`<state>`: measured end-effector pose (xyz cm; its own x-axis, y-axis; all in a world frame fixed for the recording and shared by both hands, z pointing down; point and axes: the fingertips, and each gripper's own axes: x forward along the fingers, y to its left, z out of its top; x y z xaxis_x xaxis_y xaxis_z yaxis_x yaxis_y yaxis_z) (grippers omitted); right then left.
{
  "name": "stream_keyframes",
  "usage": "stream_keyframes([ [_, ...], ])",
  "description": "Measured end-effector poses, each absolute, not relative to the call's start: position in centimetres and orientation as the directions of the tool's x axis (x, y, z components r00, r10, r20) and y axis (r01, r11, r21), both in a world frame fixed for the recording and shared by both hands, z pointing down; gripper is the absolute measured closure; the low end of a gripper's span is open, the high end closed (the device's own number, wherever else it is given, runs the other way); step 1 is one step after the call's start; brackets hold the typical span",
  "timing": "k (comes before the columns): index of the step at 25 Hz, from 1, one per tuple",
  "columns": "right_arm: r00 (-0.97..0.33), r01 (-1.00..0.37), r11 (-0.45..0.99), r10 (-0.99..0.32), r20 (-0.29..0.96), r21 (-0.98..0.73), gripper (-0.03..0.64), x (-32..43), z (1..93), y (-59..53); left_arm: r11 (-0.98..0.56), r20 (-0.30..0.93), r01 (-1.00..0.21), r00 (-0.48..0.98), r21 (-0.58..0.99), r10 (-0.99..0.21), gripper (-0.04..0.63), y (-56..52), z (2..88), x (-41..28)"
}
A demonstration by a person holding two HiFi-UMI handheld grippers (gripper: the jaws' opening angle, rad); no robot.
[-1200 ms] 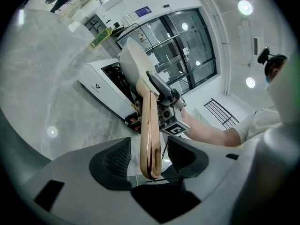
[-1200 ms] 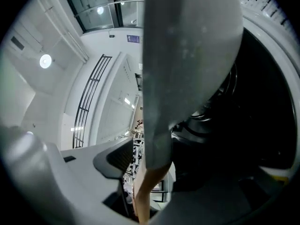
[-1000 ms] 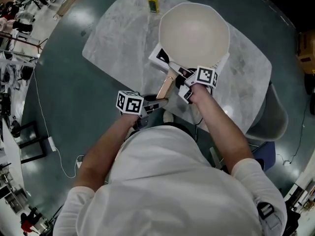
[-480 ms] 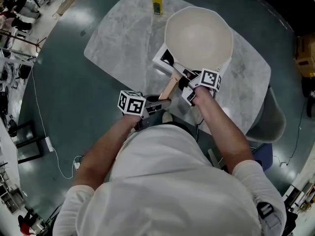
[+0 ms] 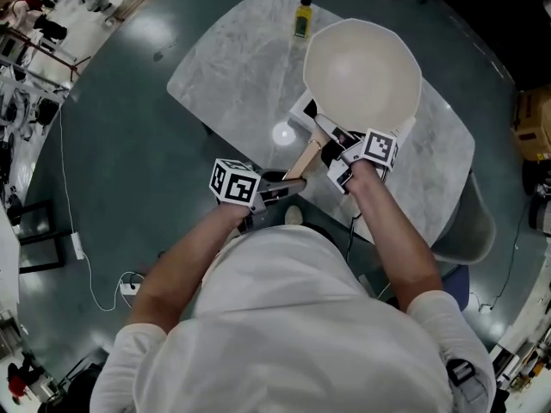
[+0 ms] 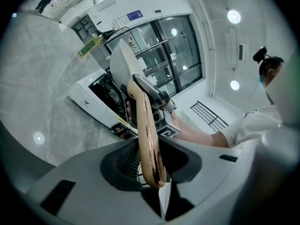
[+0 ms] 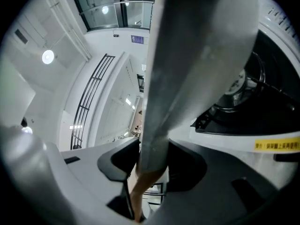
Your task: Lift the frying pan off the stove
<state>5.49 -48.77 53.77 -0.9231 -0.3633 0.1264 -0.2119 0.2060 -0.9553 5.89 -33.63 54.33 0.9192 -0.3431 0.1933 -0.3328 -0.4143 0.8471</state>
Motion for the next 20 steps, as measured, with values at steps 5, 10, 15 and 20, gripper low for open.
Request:
stream_keyframes([
  [5,-0.945,-0.185,0.244,-0.311,0.104,-0.952,0.442,4.7,51.1,-48.1,-0.418,0.191,-0.357,0.902,0.835,-0.387,0.469,-32.9,52.0,6.1],
  [10,-0.961,-0.165,0.266,-0.26,0.095,-0.95,0.442,-1.2,49.5,-44.3,-0.418,0.185,-0.379,0.881,0.826,-0.435,0.469,-29.2,50.5,1.0],
  [15,-0.974,-0.135,0.28,-0.212,0.076,-0.95,0.44,-8.7,47.8,-39.4,-0.411,0.17,-0.393,0.859,0.822,-0.483,0.468,-24.4,48.9,-5.8],
  [20,-0.984,-0.111,0.295,-0.169,0.062,-0.949,0.44,-12.3,46.4,-35.8,-0.409,0.171,-0.415,0.841,0.813,-0.513,0.468,-21.0,47.6,-8.7],
])
